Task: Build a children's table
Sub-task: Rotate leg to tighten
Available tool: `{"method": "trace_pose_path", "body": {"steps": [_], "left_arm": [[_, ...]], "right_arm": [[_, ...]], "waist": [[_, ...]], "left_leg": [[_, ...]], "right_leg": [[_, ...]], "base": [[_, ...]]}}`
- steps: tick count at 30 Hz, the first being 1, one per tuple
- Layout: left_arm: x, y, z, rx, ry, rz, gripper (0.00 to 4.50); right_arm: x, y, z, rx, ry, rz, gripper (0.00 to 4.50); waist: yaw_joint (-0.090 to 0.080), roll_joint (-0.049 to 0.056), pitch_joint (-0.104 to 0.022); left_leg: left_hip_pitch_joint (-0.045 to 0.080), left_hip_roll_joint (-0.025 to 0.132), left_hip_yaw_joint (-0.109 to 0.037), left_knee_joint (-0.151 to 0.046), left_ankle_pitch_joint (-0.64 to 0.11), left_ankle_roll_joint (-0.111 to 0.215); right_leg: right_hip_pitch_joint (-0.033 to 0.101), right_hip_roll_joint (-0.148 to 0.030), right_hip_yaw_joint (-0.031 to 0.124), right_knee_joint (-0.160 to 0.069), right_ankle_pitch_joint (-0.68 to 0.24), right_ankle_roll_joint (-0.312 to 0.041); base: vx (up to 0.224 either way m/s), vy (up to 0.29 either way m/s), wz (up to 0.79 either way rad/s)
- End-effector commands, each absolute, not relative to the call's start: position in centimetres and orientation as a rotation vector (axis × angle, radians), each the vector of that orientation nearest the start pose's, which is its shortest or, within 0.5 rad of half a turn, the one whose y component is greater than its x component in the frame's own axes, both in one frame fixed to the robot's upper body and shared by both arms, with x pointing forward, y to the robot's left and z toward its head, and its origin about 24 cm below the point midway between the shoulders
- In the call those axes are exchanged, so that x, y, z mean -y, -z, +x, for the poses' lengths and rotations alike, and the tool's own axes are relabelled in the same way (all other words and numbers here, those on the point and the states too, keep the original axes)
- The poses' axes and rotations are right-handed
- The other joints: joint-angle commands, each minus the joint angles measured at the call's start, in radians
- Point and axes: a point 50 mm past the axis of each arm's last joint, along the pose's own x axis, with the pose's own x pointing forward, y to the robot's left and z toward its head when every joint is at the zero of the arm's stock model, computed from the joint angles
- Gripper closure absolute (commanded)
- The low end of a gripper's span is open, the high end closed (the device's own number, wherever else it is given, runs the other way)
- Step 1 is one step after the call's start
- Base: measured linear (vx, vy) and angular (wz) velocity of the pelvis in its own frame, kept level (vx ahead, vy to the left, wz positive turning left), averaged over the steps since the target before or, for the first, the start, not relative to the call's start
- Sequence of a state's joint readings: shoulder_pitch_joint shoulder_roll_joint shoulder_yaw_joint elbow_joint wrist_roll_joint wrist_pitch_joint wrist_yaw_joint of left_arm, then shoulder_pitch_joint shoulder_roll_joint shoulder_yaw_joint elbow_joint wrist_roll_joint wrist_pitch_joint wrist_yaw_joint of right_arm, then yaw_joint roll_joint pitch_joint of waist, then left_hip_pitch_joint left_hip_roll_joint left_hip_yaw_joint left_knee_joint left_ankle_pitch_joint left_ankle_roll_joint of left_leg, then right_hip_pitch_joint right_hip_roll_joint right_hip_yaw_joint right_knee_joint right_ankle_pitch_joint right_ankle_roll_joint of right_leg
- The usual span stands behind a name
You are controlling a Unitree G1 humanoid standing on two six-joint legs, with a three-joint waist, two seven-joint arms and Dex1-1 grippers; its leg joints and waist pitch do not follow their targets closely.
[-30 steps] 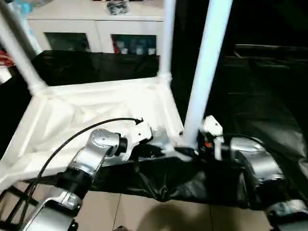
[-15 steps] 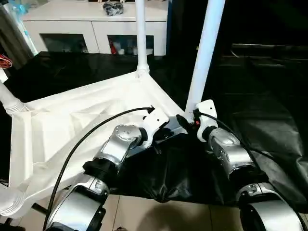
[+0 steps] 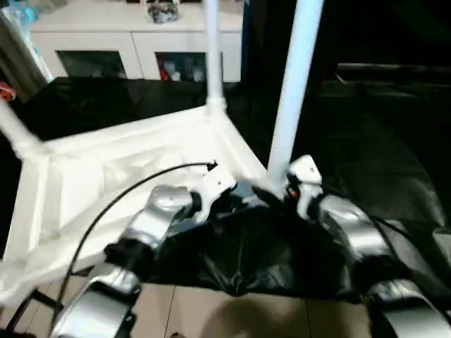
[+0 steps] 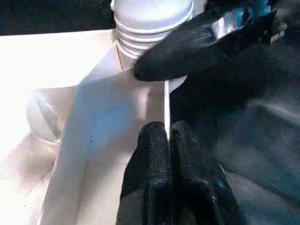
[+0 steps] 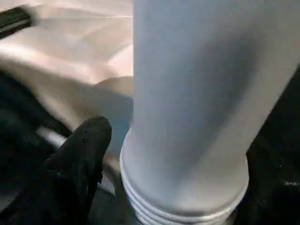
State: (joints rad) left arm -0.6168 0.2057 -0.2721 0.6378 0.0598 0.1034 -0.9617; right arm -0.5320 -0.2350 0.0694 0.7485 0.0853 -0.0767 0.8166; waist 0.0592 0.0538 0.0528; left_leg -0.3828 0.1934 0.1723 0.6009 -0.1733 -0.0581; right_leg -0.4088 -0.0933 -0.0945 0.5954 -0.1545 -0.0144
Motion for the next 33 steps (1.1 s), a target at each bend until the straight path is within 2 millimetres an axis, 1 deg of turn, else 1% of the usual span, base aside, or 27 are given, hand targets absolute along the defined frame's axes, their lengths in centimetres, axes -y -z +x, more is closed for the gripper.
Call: {"method": "trace_pose_path", "body": {"steps": [1,3,4,5,7,9,10,11,12,14,17,20,23,26,27,28,29,30,31,32,33], "left_arm": [[-7.3,-6.4,32.3,-0.225,1.273,0.329,4.5],[-7.9,-6.4,31.9,-0.233,1.319,0.321,4.5],[-8.1,-6.5,31.8,-0.234,1.334,0.32,4.5],[-8.1,-6.5,31.8,-0.234,1.334,0.32,4.5],[-8.3,-6.5,31.7,-0.236,1.347,0.32,4.5],[-8.8,-6.7,31.5,-0.241,1.377,0.32,4.5],[-8.8,-6.7,31.5,-0.241,1.377,0.32,4.5],[-9.5,-6.8,31.2,-0.255,1.418,0.318,4.5],[-9.5,-6.8,31.2,-0.255,1.418,0.318,4.5],[-9.7,-6.9,31.1,-0.262,1.434,0.316,4.5],[-9.9,-6.9,30.9,-0.274,1.46,0.313,4.5],[-10.0,-6.9,30.7,-0.283,1.476,0.31,4.5],[-10.0,-6.9,30.6,-0.288,1.488,0.308,4.5],[-9.9,-6.8,30.6,-0.285,1.477,0.312,4.5],[-9.8,-6.8,30.8,-0.278,1.454,0.312,4.5],[-9.5,-6.8,31.3,-0.266,1.392,0.315,4.5],[-9.3,-6.8,31.7,-0.258,1.349,0.317,4.5],[-9.3,-6.8,31.7,-0.258,1.349,0.317,4.5],[-9.1,-6.8,31.9,-0.254,1.323,0.318,4.5],[-8.7,-6.7,32.5,-0.253,1.261,0.316,4.5],[-8.4,-6.8,32.8,-0.253,1.222,0.313,4.5]], "right_arm": [[12.1,-2.9,31.7,-0.234,-1.036,-0.123,0.62],[12.8,-3.2,31.0,-0.238,-1.121,-0.114,0.62],[12.9,-3.3,30.8,-0.24,-1.142,-0.113,0.62],[12.9,-3.3,30.8,-0.24,-1.142,-0.113,0.62],[13.1,-3.4,30.6,-0.24,-1.165,-0.114,0.62],[13.5,-3.5,30.0,-0.259,-1.228,-0.119,0.62],[13.5,-3.5,30.0,-0.259,-1.228,-0.119,0.62],[14.1,-3.6,29.4,-0.292,-1.3,-0.125,0.94],[14.1,-3.6,29.4,-0.292,-1.3,-0.125,0.94],[14.4,-3.6,29.1,-0.304,-1.322,-0.128,0.97],[14.5,-3.7,28.9,-0.314,-1.343,-0.124,1.33],[14.6,-3.7,28.8,-0.319,-1.351,-0.124,1.48],[14.5,-3.6,28.6,-0.325,-1.36,-0.122,1.69],[14.3,-3.5,28.5,-0.325,-1.354,-0.123,1.73],[14.2,-3.3,28.5,-0.327,-1.339,-0.117,1.75],[13.8,-2.9,29.1,-0.332,-1.242,-0.123,1.76],[13.6,-2.5,29.5,-0.336,-1.172,-0.129,1.76],[13.6,-2.5,29.5,-0.336,-1.172,-0.129,1.76],[13.5,-2.3,29.8,-0.34,-1.128,-0.133,1.76],[13.2,-1.9,30.5,-0.348,-1.024,-0.125,1.76],[13.0,-1.6,31.0,-0.353,-0.954,-0.116,1.76]], "waist": [[0.002,-0.013,-0.071],[0.006,-0.015,-0.071],[0.007,-0.013,-0.071],[0.007,-0.013,-0.071],[0.007,-0.012,-0.07],[0.009,-0.014,-0.07],[0.01,-0.013,-0.07],[0.012,-0.014,-0.07],[0.014,-0.014,-0.071],[0.016,-0.014,-0.07],[0.021,-0.013,-0.069],[0.027,-0.012,-0.07],[0.027,-0.011,-0.07],[0.027,-0.011,-0.07],[0.027,-0.011,-0.07],[0.027,-0.011,-0.07],[0.023,-0.011,-0.068],[0.02,-0.013,-0.068],[0.019,-0.013,-0.067],[0.013,-0.015,-0.065],[0.01,-0.014,-0.064]], "left_leg": [[0.009,0.035,-0.007,-0.074,-0.268,0.084],[0.01,0.037,-0.006,-0.074,-0.266,0.09],[0.009,0.036,-0.005,-0.073,-0.261,0.092],[0.008,0.037,-0.006,-0.074,-0.261,0.09],[0.012,0.036,-0.006,-0.075,-0.274,0.081],[0.012,0.037,-0.007,-0.076,-0.275,0.077],[0.011,0.038,-0.007,-0.076,-0.271,0.08],[0.012,0.039,-0.006,-0.076,-0.27,0.082],[0.009,0.039,-0.006,-0.075,-0.26,0.087],[0.011,0.038,-0.004,-0.074,-0.254,0.09],[0.013,0.038,-0.005,-0.076,-0.265,0.079],[0.014,0.039,-0.006,-0.077,-0.265,0.071],[0.014,0.039,-0.006,-0.077,-0.262,0.069],[0.013,0.039,-0.006,-0.077,-0.26,0.069],[0.013,0.038,-0.006,-0.077,-0.262,0.069],[0.013,0.038,-0.006,-0.077,-0.267,0.066],[0.013,0.037,-0.007,-0.079,-0.263,0.057],[0.013,0.036,-0.007,-0.078,-0.268,0.052],[0.015,0.033,-0.008,-0.079,-0.283,0.043],[0.014,0.032,-0.009,-0.079,-0.287,0.034],[0.015,0.032,-0.011,-0.081,-0.298,0.028]], "right_leg": [[0.057,-0.055,0.043,-0.075,-0.296,-0.213],[0.058,-0.055,0.044,-0.074,-0.288,-0.218],[0.056,-0.054,0.044,-0.072,-0.285,-0.221],[0.056,-0.055,0.044,-0.073,-0.289,-0.221],[0.053,-0.056,0.044,-0.076,-0.311,-0.219],[0.055,-0.056,0.044,-0.076,-0.32,-0.215],[0.055,-0.056,0.045,-0.075,-0.313,-0.214],[0.055,-0.055,0.045,-0.075,-0.307,-0.215],[0.056,-0.055,0.045,-0.071,-0.291,-0.218],[0.053,-0.054,0.046,-0.073,-0.289,-0.22],[0.052,-0.056,0.046,-0.077,-0.322,-0.213],[0.05,-0.056,0.046,-0.076,-0.321,-0.21],[0.052,-0.055,0.046,-0.074,-0.307,-0.211],[0.052,-0.055,0.046,-0.074,-0.301,-0.214],[0.052,-0.055,0.046,-0.074,-0.304,-0.213],[0.052,-0.056,0.046,-0.076,-0.315,-0.21],[0.05,-0.055,0.046,-0.076,-0.319,-0.206],[0.05,-0.056,0.046,-0.078,-0.33,-0.202],[0.051,-0.057,0.045,-0.082,-0.368,-0.19],[0.048,-0.057,0.045,-0.083,-0.393,-0.182],[0.049,-0.057,0.043,-0.085,-0.409,-0.177]], "base": [[0.0,0.0,0.0],[0.0,0.0,0.0],[0.0,0.0,0.0],[0.0,0.0,0.0],[0.0,0.0,0.0],[0.0,0.0,0.0],[0.0,0.0,0.0],[0.0,0.0,0.0],[0.0,0.0,0.0],[0.0,0.0,0.0],[0.0,0.0,0.0],[0.0,0.0,0.0],[0.0,0.0,0.0],[0.0,0.0,0.0],[0.0,0.0,0.0],[0.0,0.0,0.0],[0.0,0.0,0.0],[0.0,0.0,0.0],[0.0,0.0,0.0],[0.0,0.0,0.0],[0.0,0.0,0.0]]}}
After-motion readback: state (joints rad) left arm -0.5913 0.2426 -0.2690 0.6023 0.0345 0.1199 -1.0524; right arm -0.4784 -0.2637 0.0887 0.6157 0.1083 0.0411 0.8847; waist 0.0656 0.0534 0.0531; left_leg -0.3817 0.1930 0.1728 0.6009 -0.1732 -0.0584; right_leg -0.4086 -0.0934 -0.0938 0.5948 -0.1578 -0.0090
